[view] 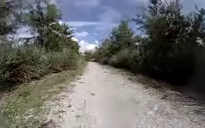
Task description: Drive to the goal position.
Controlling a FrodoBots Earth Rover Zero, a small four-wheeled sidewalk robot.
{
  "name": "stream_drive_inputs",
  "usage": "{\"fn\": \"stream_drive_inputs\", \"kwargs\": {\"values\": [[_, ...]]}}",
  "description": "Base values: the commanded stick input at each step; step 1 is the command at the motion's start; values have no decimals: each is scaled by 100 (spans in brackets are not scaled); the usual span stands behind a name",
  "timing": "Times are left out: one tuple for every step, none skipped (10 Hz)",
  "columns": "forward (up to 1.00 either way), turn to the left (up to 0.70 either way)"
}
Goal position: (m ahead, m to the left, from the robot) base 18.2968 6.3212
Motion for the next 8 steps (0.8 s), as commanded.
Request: {"fn": "stream_drive_inputs", "kwargs": {"values": [[85, 0], [85, 0], [85, 0], [85, 0], [85, 0], [85, 0], [85, 0], [85, 0]]}}
